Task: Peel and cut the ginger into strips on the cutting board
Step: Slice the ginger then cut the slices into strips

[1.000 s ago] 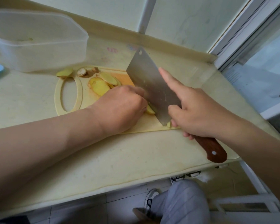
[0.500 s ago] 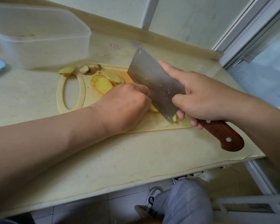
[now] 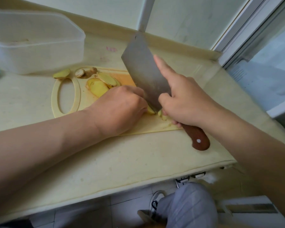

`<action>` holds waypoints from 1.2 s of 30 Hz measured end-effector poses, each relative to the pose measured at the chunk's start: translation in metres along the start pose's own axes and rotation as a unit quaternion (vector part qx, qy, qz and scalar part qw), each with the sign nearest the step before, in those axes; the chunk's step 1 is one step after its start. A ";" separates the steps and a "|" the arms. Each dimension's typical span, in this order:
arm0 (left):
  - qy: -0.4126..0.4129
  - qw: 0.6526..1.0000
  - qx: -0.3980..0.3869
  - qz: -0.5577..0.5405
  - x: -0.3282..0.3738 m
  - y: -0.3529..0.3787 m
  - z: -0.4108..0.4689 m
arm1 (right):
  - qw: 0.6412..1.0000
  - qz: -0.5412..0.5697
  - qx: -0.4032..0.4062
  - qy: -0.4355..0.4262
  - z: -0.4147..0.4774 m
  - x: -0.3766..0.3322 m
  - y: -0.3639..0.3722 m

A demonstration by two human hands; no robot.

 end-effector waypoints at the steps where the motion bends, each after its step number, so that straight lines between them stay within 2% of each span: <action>1: 0.000 1.000 0.004 0.000 0.001 -0.001 0.000 | 1.000 0.002 0.018 -0.011 -0.001 -0.001 0.000; 5: -0.012 1.000 0.009 0.000 -0.001 0.000 0.000 | 0.998 -0.005 0.055 -0.035 -0.011 0.003 -0.002; 14: -0.024 1.000 0.012 -0.006 -0.003 0.000 -0.001 | 1.000 -0.007 -0.019 -0.016 -0.032 0.012 -0.003; 20: -0.034 0.999 0.000 -0.008 -0.006 0.002 -0.001 | 0.998 -0.049 -0.003 -0.046 -0.036 0.012 -0.005; 30: -0.032 0.999 0.000 -0.008 -0.006 0.002 -0.001 | 0.998 -0.033 0.025 -0.046 -0.041 0.017 -0.006; 36: -0.036 0.999 -0.006 0.005 -0.006 0.004 0.000 | 0.998 -0.052 0.003 -0.040 -0.034 0.015 -0.005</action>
Point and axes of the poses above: each hand's wrist, its own z-axis towards the middle knuckle, its own y-axis out of the palm, x = y × z, the point moved 9 cm from there along z, towards the middle knuckle, and after that the axes turned 2 degrees about z, right-handed, at the moved point
